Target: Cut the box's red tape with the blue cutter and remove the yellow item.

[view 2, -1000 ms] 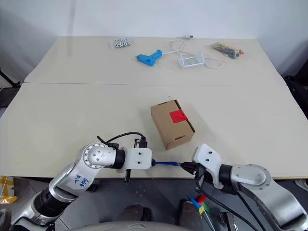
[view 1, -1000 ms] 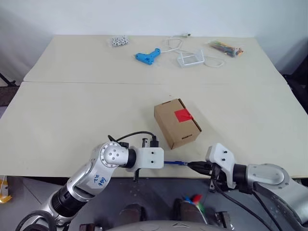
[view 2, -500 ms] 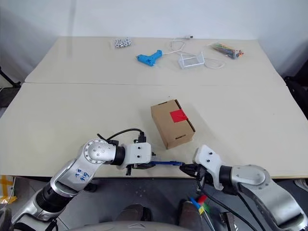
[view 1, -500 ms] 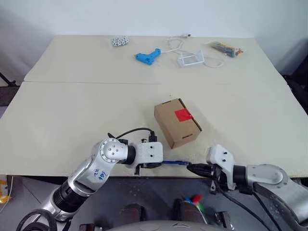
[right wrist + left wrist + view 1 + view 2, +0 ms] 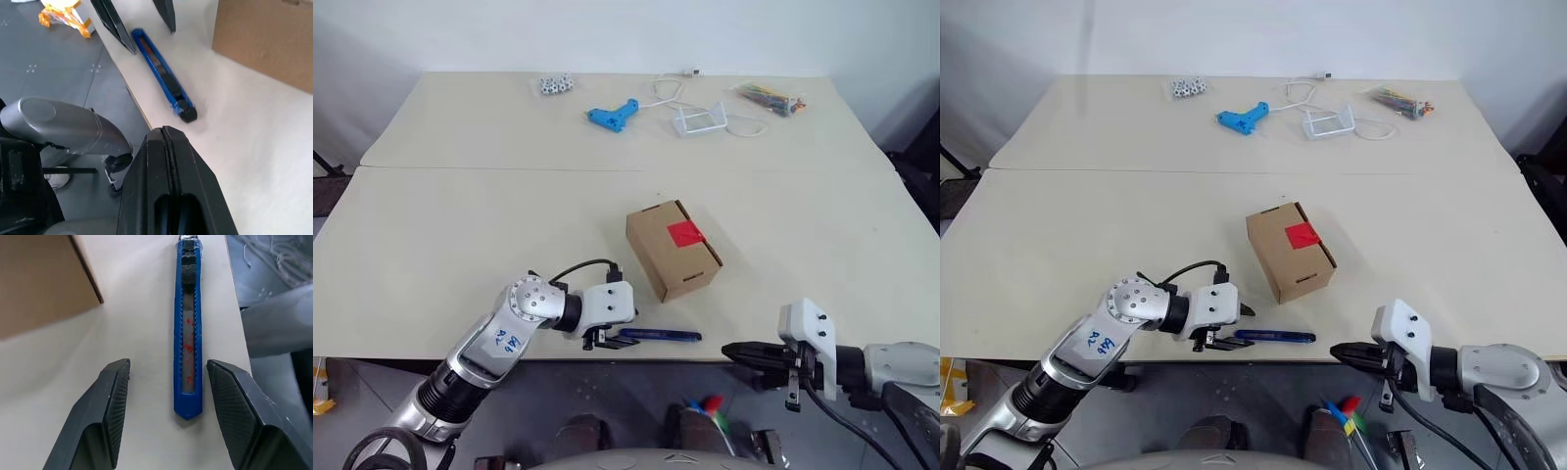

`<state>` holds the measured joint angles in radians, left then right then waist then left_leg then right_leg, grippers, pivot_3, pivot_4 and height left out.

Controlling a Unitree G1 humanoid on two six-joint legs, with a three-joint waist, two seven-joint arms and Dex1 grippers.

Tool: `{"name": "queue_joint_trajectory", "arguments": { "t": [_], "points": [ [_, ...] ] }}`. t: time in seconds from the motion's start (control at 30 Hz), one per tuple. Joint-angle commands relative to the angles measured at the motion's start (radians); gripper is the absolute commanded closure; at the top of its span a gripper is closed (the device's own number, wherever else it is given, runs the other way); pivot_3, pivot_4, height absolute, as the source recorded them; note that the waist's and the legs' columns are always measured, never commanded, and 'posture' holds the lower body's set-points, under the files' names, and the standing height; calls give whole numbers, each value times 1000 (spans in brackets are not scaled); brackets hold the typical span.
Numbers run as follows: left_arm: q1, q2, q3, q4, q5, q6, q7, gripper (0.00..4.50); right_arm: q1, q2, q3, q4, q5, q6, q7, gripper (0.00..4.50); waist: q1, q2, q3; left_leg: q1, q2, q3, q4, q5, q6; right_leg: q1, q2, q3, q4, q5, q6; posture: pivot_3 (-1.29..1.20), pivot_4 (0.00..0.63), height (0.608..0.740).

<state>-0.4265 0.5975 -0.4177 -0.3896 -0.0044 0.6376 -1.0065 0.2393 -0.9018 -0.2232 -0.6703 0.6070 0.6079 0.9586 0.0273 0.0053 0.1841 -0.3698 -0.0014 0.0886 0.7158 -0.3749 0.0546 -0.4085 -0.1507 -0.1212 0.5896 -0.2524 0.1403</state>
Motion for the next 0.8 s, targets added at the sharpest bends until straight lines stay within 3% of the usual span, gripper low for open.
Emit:
{"name": "queue_joint_trajectory", "arguments": {
  "t": [0.03, 0.27, 0.3, 0.57, 0.8],
  "points": [
    [18, 42, -43, -11, 17, 40, -10, 1837, -10, 7, -11, -30, 19, -18, 1, 4500, -1, 0, 0, 0, 0, 0, 0, 0, 0, 0, 0, 0, 0, 0, 0, 0, 150, 740],
    [19, 67, -75, -15, 33, 39, 8, 3952, -31, 17, 3, -30, 14, -21, -9, 4500, -1, 0, 0, 2, 0, 1, 0, 0, 0, 0, 0, 1, 1, 0, 0, 0, 150, 740],
    [20, 70, -82, -19, 35, 40, 8, 4080, -35, 20, 5, -30, 13, -23, -10, 4500, -1, 1, 0, 2, 0, 1, 1, 0, 0, 0, 0, 2, 1, 0, 0, 0, 150, 740],
    [13, 78, -100, -17, 50, 24, 32, 4085, -118, 28, 80, 3, -10, -40, -11, 4500, -2, 2, -1, 2, 0, 1, 1, 0, -1, 0, 0, 3, 1, 0, 0, 0, 150, 740],
    [-4, 72, -119, -32, 46, 63, 37, 4085, -288, 67, 270, 105, -130, -41, -40, 4500, -1, 2, -1, 2, 0, 1, 1, 0, 0, 0, -1, 3, 0, 0, -1, 0, 150, 740]
  ]
}}
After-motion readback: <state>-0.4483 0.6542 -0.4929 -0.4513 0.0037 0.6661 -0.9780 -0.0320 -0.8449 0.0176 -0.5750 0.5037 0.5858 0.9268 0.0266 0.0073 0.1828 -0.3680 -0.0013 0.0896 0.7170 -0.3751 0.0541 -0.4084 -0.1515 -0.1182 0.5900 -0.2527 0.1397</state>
